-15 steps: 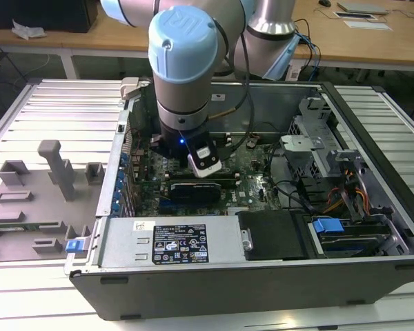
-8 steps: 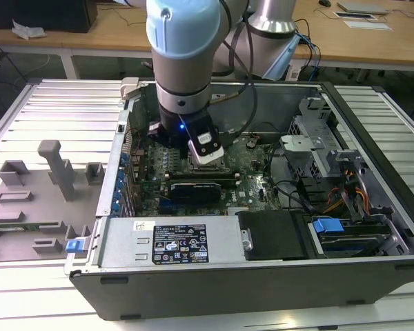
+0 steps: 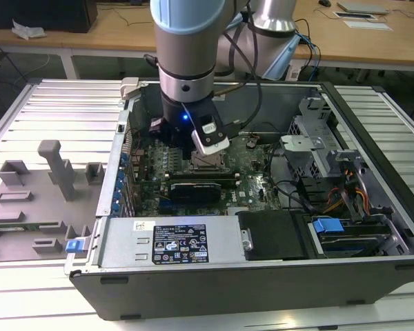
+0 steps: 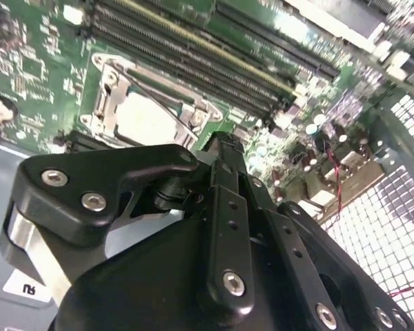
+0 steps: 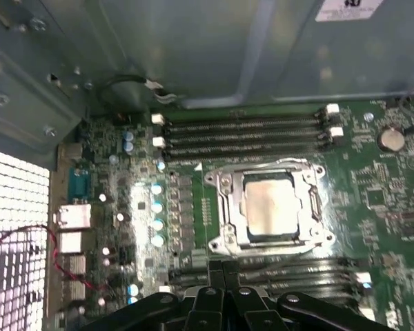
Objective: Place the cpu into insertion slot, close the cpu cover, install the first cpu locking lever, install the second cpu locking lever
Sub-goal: 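Install the second cpu locking lever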
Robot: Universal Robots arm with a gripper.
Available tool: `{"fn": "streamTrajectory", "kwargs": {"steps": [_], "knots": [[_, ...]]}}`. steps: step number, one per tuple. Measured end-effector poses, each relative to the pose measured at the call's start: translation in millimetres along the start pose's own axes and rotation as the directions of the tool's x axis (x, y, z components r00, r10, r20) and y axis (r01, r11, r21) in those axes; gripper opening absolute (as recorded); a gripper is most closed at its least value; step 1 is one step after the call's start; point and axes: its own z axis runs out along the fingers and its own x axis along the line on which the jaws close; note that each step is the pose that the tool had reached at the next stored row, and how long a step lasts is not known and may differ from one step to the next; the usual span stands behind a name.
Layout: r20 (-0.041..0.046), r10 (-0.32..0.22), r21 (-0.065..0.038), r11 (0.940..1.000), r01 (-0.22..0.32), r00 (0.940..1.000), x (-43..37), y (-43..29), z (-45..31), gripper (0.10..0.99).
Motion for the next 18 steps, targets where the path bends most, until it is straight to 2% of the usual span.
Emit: {"fn": "streamTrajectory", "kwargs": {"steps": [3, 7, 9, 11, 15, 16, 17, 18], "knots": [[0.0014, 0.002, 0.014, 0.9999, -0.002, 1.0000, -2.9, 0.8, -3.4, 0.106], [-0.0014, 0.004, 0.016, 0.9999, -0.004, 1.0000, -17.1, 2.0, -3.8, 0.106], [-0.0021, 0.004, 0.017, 0.9998, -0.004, 1.0000, -21.2, 2.2, -3.4, 0.106], [-0.0024, 0.004, 0.019, 0.9998, -0.004, 1.0000, -21.7, 2.2, -1.6, 0.106], [-0.0029, 0.004, 0.019, 0.9998, -0.004, 1.0000, -21.4, 2.4, 7.0, 0.106], [-0.0029, 0.004, 0.019, 0.9998, -0.004, 1.0000, -18.7, 0.8, 15.3, 0.106], [-0.0029, 0.004, 0.019, 0.9998, -0.004, 1.0000, -11.1, -2.1, 27.5, 0.106], [-0.0029, 0.004, 0.019, 0.9998, -0.004, 1.0000, -8.4, -3.1, 31.2, 0.106]]}}
